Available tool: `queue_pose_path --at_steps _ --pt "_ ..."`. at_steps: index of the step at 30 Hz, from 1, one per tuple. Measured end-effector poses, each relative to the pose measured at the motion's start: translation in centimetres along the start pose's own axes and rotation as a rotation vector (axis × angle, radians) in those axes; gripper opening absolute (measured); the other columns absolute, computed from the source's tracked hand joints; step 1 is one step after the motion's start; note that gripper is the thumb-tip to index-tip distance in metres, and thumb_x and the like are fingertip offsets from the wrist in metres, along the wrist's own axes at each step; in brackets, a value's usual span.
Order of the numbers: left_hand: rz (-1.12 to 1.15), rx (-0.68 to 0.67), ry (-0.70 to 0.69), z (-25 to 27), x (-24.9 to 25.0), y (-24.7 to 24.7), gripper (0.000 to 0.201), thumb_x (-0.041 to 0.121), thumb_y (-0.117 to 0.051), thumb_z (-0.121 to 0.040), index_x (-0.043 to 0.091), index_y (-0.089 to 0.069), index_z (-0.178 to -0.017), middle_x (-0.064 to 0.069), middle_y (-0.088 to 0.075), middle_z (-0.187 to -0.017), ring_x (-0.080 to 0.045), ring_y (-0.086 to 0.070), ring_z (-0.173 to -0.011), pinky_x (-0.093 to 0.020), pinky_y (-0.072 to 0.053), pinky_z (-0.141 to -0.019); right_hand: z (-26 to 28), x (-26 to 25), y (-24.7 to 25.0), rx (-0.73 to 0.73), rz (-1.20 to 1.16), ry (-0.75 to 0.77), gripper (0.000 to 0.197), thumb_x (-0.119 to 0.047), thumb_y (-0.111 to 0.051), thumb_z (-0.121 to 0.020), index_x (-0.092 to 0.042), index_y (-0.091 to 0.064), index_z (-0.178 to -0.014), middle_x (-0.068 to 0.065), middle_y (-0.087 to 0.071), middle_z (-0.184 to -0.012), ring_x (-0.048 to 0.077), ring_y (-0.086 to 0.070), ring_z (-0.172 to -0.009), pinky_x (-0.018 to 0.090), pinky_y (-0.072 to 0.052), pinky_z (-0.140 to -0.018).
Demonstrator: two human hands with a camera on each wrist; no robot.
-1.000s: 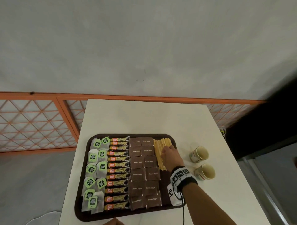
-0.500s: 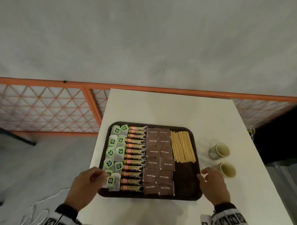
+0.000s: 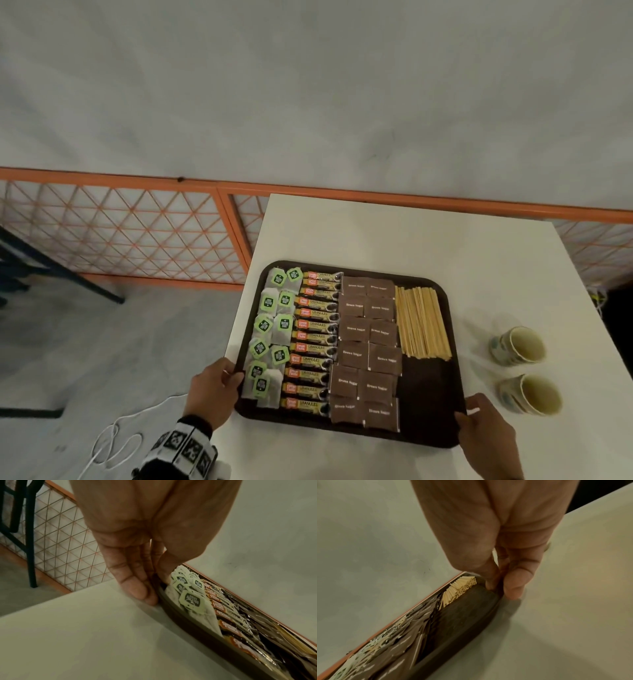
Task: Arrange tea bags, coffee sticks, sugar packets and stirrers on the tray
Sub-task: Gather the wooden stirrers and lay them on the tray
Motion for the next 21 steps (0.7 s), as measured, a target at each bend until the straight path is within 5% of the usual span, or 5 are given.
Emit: queue_pose_path --at_steps 11,17,21 --pt "-0.131 0.028 0.026 -10.5 4.5 2.8 0.011 0.024 -0.061 -0.092 0.015 -0.062 -0.086 0.000 -0.062 -0.083 -0.028 -0.064 -0.091 -0.030 -0.051 -0.081 -7.0 -9.3 -0.1 0.057 0.013 0.095 0.011 -0.003 -0.058 -0.088 -0.012 -0.051 -0.088 0.009 -0.059 -0.078 0.027 -0.060 -0.071 0.032 -0.047 -0.060" --pt "-0.021 0.024 0.052 -14.7 6.5 3.1 0.011 0.020 -0.063 -0.090 0.013 -0.066 -0.082 -0.013 -0.071 -0.086 -0.030 -0.071 -0.071 -0.039 -0.063 -0.062 -11.0 -12.7 0.5 0.060 0.122 0.083 0.012 -0.006 -0.059 -0.085 -0.011 -0.051 -0.092 0.010 -0.060 -0.091 0.028 -0.056 -0.082 0.036 -0.047 -0.072" --pt "-0.013 0.014 0.045 -15.5 6.7 2.7 0.011 0.020 -0.064 -0.089 0.012 -0.067 -0.080 -0.015 -0.070 -0.087 -0.034 -0.070 -0.079 -0.043 -0.062 -0.069 -11.9 -12.9 0.6 0.045 0.155 0.073 0.013 -0.006 -0.059 -0.085 -0.011 -0.052 -0.096 0.010 -0.059 -0.091 0.028 -0.057 -0.084 0.037 -0.048 -0.073"
Point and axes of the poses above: each hand's wrist, its own z-axis away from the middle knuckle, its own y-axis out of the back of the hand, x = y × z, the point moved 5 cm from there along -z, towards the middle knuckle
